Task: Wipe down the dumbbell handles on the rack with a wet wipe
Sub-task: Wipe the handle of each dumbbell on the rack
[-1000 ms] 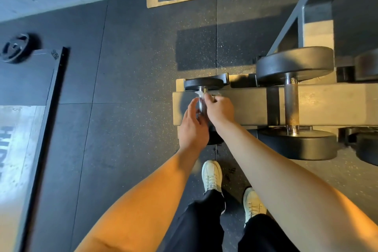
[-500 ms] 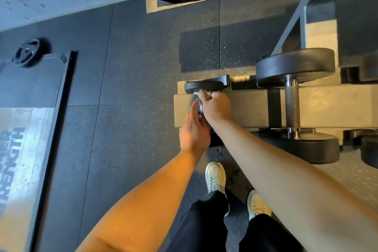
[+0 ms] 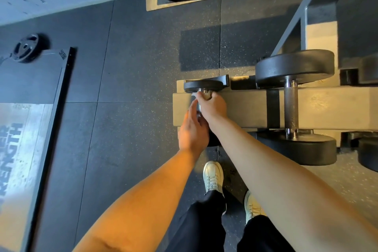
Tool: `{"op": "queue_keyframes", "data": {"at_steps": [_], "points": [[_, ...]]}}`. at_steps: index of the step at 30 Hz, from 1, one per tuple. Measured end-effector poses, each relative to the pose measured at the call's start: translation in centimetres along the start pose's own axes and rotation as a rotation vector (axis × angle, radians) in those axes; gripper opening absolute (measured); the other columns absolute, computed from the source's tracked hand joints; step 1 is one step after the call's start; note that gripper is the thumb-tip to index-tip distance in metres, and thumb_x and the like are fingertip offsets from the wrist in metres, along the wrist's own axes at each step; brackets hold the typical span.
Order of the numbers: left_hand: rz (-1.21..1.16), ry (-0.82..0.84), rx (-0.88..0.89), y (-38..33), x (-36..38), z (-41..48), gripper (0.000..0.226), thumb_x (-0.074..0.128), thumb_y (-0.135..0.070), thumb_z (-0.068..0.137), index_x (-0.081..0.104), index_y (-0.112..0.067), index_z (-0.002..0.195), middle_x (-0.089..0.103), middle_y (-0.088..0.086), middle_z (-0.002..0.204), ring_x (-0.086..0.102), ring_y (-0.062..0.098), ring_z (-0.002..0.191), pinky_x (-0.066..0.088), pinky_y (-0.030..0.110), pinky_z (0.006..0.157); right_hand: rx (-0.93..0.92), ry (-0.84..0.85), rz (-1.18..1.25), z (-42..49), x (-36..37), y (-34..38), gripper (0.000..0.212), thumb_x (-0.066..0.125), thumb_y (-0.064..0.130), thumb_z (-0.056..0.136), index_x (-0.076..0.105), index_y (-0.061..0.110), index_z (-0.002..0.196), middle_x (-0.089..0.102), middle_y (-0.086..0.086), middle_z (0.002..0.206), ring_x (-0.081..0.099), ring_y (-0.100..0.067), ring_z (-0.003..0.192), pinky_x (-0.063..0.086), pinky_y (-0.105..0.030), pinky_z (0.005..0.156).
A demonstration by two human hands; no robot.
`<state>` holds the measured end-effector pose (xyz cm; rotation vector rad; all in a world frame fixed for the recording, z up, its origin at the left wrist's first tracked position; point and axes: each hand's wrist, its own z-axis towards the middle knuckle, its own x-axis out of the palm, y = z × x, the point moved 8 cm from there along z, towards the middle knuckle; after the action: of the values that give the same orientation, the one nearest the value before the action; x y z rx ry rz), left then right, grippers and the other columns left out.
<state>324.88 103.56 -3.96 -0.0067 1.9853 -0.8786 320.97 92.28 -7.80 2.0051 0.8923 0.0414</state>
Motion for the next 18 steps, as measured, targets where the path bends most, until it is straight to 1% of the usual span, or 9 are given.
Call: {"op": "queue_keyframes", "data": {"at_steps": [3, 6, 8, 10, 12, 13, 15, 16, 18], "points": [[-0.001, -0.005, -0.021, 0.2, 0.0, 0.1, 0.056, 0.046, -0.032, 0.105, 0.022, -0.046, 0.154, 0.058, -0.016, 0.132, 0.057, 0.001, 0.101, 0.053, 0.032, 0.086, -0.017, -0.028, -0.022, 0.3, -0.2, 0.6, 0.044, 0.057, 0.048, 0.096, 0.065, 0.008, 0.112, 0.070, -0.009, 0.108, 0.068, -0.027, 0.098, 0.058, -0.042, 0.086], [-0.003, -0.031, -0.031, 0.3, -0.1, 0.1, 0.059, 0.050, -0.033, 0.104, 0.024, -0.040, 0.156, 0.061, -0.012, 0.130, 0.062, 0.008, 0.101, 0.055, 0.034, 0.083, -0.048, -0.015, -0.096, -0.6, -0.2, -0.4, 0.042, 0.054, 0.049, 0.098, 0.065, 0.010, 0.110, 0.071, -0.007, 0.104, 0.068, -0.025, 0.094, 0.058, -0.040, 0.083], [-0.002, -0.031, -0.050, 0.3, -0.2, 0.0, 0.059, 0.051, -0.032, 0.103, 0.025, -0.037, 0.156, 0.059, -0.011, 0.136, 0.065, 0.013, 0.106, 0.056, 0.038, 0.085, -0.054, -0.016, -0.169, -1.0, -0.4, -1.0, 0.042, 0.054, 0.051, 0.098, 0.066, 0.012, 0.105, 0.072, -0.005, 0.097, 0.069, -0.025, 0.090, 0.059, -0.039, 0.079], [-0.010, -0.015, -0.060, 0.4, -0.1, 0.0, 0.060, 0.050, -0.029, 0.102, 0.026, -0.038, 0.156, 0.056, -0.010, 0.141, 0.065, 0.015, 0.108, 0.056, 0.038, 0.085, -0.042, 0.002, -0.183, -0.8, -0.5, -1.1, 0.043, 0.056, 0.054, 0.095, 0.068, 0.013, 0.098, 0.072, -0.004, 0.090, 0.070, -0.023, 0.084, 0.060, -0.040, 0.075], [-0.031, -0.003, -0.055, 0.4, -0.1, 0.1, 0.059, 0.049, -0.027, 0.101, 0.027, -0.037, 0.155, 0.053, -0.011, 0.142, 0.063, 0.013, 0.106, 0.054, 0.036, 0.082, -0.014, 0.012, -0.169, -0.3, -0.4, -0.6, 0.045, 0.060, 0.057, 0.091, 0.070, 0.013, 0.094, 0.072, -0.002, 0.084, 0.071, -0.021, 0.078, 0.061, -0.039, 0.071], [-0.038, 0.002, -0.056, 0.3, -0.1, 0.1, 0.059, 0.049, -0.027, 0.101, 0.028, -0.035, 0.156, 0.052, -0.011, 0.142, 0.061, 0.010, 0.103, 0.051, 0.034, 0.079, -0.001, 0.003, -0.165, 0.0, -0.4, -0.1, 0.046, 0.061, 0.058, 0.089, 0.071, 0.014, 0.093, 0.072, -0.002, 0.083, 0.071, -0.021, 0.076, 0.061, -0.039, 0.070], [-0.030, 0.010, -0.063, 0.5, -0.1, 0.2, 0.058, 0.048, -0.026, 0.103, 0.029, -0.031, 0.157, 0.048, -0.011, 0.144, 0.054, 0.002, 0.097, 0.044, 0.028, 0.078, 0.017, -0.036, -0.163, 0.5, -0.5, 0.8, 0.045, 0.063, 0.057, 0.088, 0.072, 0.013, 0.094, 0.073, -0.003, 0.085, 0.071, -0.022, 0.078, 0.061, -0.039, 0.071], [-0.027, 0.006, -0.061, 0.6, -0.2, 0.2, 0.057, 0.048, -0.026, 0.103, 0.029, -0.030, 0.157, 0.047, -0.011, 0.145, 0.052, 0.001, 0.096, 0.042, 0.027, 0.079, 0.020, -0.051, -0.167, 0.6, -0.4, 1.1, 0.045, 0.062, 0.056, 0.089, 0.072, 0.012, 0.095, 0.073, -0.004, 0.086, 0.071, -0.023, 0.079, 0.061, -0.038, 0.072], [-0.055, -0.015, -0.079, 1.0, -0.3, 0.3, 0.057, 0.047, -0.023, 0.102, 0.031, -0.029, 0.156, 0.048, -0.012, 0.143, 0.054, 0.003, 0.098, 0.045, 0.031, 0.082, 0.004, -0.056, -0.208, 0.5, 0.0, 1.5, 0.046, 0.058, 0.055, 0.092, 0.071, 0.011, 0.096, 0.073, -0.005, 0.089, 0.070, -0.024, 0.083, 0.060, -0.037, 0.073]]}}
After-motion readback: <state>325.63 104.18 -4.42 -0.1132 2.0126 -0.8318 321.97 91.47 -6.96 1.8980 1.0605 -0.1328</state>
